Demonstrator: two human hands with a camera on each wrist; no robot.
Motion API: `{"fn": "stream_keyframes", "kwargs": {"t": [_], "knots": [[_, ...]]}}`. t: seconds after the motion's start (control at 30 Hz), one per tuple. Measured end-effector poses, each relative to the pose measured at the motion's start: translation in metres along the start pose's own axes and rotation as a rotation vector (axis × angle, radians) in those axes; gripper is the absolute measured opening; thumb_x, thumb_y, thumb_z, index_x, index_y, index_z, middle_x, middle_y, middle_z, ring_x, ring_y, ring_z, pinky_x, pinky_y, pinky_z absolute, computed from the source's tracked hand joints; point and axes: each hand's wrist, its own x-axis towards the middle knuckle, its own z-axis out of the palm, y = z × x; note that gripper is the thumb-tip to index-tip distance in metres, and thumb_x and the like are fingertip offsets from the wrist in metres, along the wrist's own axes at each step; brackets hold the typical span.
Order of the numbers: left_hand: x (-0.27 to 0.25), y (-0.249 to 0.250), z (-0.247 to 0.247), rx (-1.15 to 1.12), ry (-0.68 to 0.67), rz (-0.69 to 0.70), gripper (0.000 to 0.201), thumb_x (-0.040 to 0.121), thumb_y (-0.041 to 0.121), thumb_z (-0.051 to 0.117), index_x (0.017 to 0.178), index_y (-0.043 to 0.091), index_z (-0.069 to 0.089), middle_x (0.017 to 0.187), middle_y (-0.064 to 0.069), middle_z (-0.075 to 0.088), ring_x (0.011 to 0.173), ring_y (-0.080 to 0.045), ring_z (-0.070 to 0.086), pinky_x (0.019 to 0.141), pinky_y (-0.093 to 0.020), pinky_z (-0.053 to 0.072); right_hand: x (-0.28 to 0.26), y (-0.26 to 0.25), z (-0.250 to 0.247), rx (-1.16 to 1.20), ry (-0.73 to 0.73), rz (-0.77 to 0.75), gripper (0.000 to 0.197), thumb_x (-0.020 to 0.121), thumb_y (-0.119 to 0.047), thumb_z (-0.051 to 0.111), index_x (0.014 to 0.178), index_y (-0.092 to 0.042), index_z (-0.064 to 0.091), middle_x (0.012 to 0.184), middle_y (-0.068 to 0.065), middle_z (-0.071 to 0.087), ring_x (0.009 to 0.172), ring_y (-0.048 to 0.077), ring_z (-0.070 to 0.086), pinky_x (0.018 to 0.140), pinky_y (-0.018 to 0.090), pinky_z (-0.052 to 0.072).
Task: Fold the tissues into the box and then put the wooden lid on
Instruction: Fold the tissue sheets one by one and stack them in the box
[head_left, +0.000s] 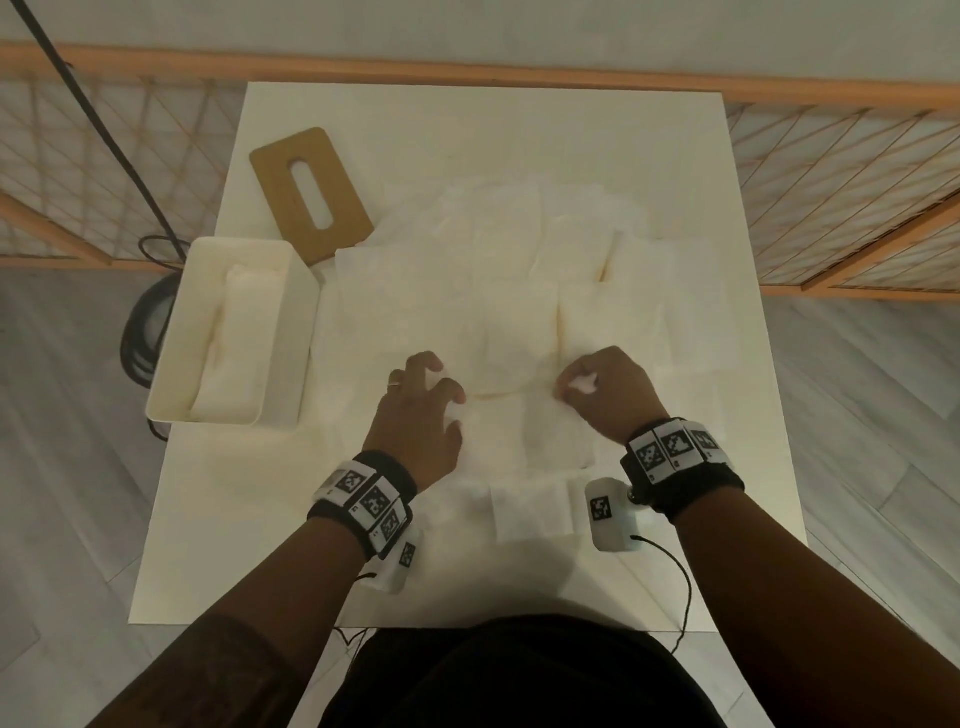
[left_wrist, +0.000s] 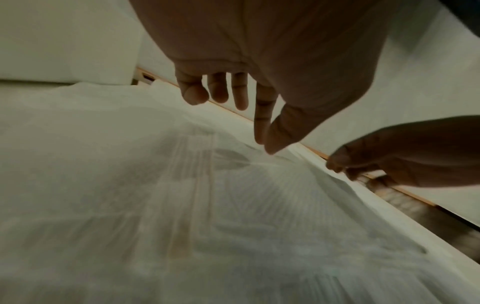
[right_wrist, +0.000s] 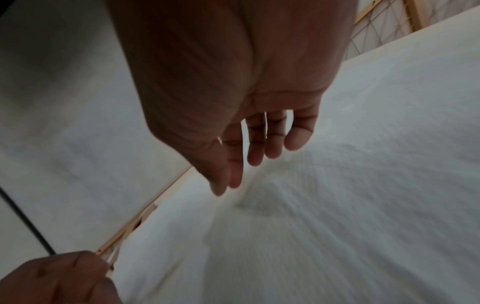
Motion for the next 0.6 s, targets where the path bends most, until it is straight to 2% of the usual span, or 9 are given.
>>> {"fn": "stream_keyframes", "kwargs": {"t": [0.1, 0.17, 0.27, 0.33, 0.43, 0.6], "knots": [[0.009, 0.008, -0.001, 0.113, -0.076, 0.125, 0.042, 0.082, 0.029, 0.073, 0.122, 0.024, 0.060, 0.134, 0.000, 0.041, 0.106, -0.026, 0.049, 0.087, -0.039, 0.050, 0.031, -0.015, -0.013, -0.027, 0.124, -0.030, 0.022, 0.091, -0.029, 0.072, 0.111, -0.020, 0.071, 0.125, 0.006, 0.057, 0.110, 0.021, 0.059, 0.090, 0.023, 0.038], [0.014, 0.012, 0.001, 0.209, -0.160, 0.194, 0.057, 0.082, 0.027, 0.069, 0.135, 0.026, 0.050, 0.137, 0.001, 0.041, 0.110, -0.028, 0.050, 0.090, -0.038, 0.047, 0.055, -0.024, -0.019, -0.047, 0.137, -0.065, 0.033, 0.092, -0.021, 0.071, 0.124, -0.017, 0.064, 0.137, 0.008, 0.053, 0.123, 0.025, 0.055, 0.098, 0.023, 0.037], [0.019, 0.022, 0.006, 0.274, -0.224, 0.205, 0.068, 0.082, 0.026, 0.064, 0.146, 0.026, 0.039, 0.143, 0.003, 0.040, 0.118, -0.030, 0.047, 0.095, -0.040, 0.042, 0.085, -0.033, -0.019, -0.136, 0.034, -0.093, 0.058, 0.092, -0.019, 0.070, 0.145, -0.017, 0.047, 0.151, 0.006, 0.044, 0.138, 0.027, 0.043, 0.114, 0.037, 0.037], [0.024, 0.027, 0.009, 0.275, -0.250, 0.165, 0.070, 0.087, 0.032, 0.061, 0.150, 0.025, 0.033, 0.148, 0.002, 0.038, 0.125, -0.031, 0.044, 0.101, -0.042, 0.039, 0.097, -0.036, -0.016, -0.231, -0.038, -0.073, 0.069, 0.091, -0.024, 0.071, 0.151, -0.020, 0.038, 0.154, 0.004, 0.041, 0.142, 0.027, 0.039, 0.116, 0.045, 0.035], [0.031, 0.032, 0.012, 0.308, -0.275, 0.150, 0.071, 0.090, 0.039, 0.059, 0.152, 0.022, 0.029, 0.149, -0.001, 0.037, 0.128, -0.031, 0.042, 0.104, -0.044, 0.037, 0.106, -0.040, -0.016, -0.357, -0.025, -0.055, 0.068, 0.091, -0.034, 0.072, 0.150, -0.024, 0.039, 0.145, 0.003, 0.048, 0.137, 0.027, 0.042, 0.111, 0.047, 0.035], [0.036, 0.037, 0.014, 0.349, -0.272, 0.181, 0.062, 0.087, 0.039, 0.063, 0.142, 0.022, 0.039, 0.139, -0.002, 0.041, 0.123, -0.030, 0.045, 0.101, -0.042, 0.039, 0.111, -0.048, -0.033, -0.540, -0.030, -0.102, 0.046, 0.096, -0.042, 0.065, 0.137, -0.022, 0.057, 0.130, 0.003, 0.058, 0.127, 0.028, 0.049, 0.105, 0.045, 0.034]]}}
